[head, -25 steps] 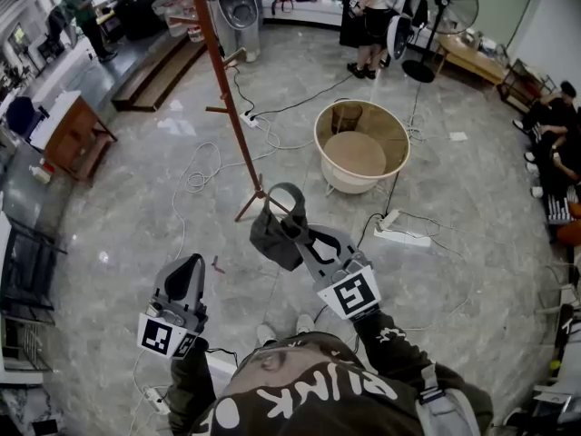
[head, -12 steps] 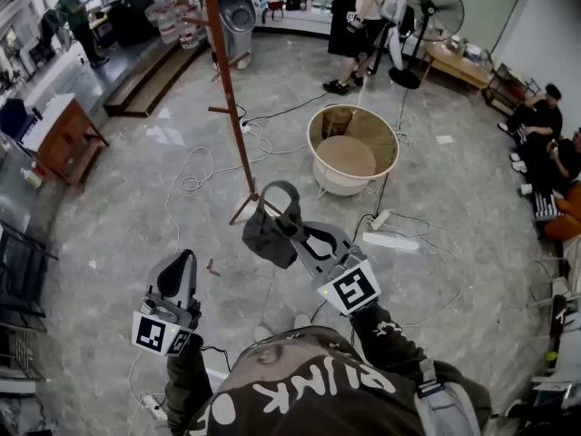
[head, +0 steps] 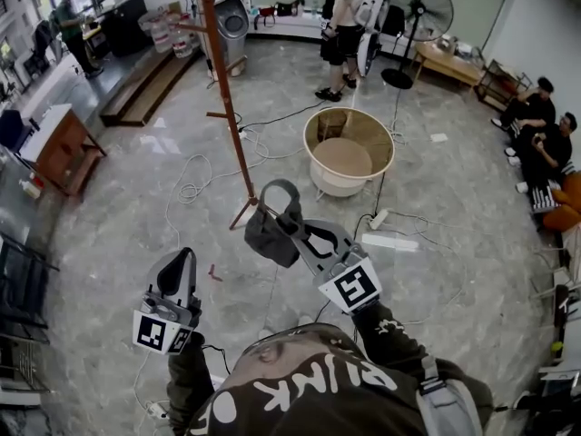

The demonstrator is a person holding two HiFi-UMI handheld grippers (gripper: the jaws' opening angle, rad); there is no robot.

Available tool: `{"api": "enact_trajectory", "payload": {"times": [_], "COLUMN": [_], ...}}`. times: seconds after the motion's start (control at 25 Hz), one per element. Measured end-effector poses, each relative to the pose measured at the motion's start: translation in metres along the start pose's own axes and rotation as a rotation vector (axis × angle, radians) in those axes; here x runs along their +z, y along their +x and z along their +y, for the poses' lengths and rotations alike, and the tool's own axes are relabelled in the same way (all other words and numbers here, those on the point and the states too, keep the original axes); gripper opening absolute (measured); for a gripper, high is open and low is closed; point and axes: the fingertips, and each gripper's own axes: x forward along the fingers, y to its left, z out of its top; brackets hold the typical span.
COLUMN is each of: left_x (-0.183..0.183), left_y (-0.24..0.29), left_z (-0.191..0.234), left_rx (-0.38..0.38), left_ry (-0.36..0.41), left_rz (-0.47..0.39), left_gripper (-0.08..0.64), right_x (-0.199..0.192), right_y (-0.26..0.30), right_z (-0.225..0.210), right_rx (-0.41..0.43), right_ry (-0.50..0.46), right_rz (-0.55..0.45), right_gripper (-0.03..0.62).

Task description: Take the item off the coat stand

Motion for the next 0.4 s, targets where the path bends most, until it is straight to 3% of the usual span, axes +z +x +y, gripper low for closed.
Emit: {"api": "enact_trajectory", "payload": {"times": [0.4], "left_x": [0.0042], "left_y": [0.0040], "left_z": [-0.0061], "left_rx": [-0.009], "left_ry": [-0.002], "left_rz": [0.000], "left_gripper": [0.005], "right_x": [0.0052], "right_y": [-0.0082], "right_z": [-0.0076], "right_rx": [-0.018], "right_ry": [-0.007], "right_rz": [0.007], "right_gripper": [0.044]}}
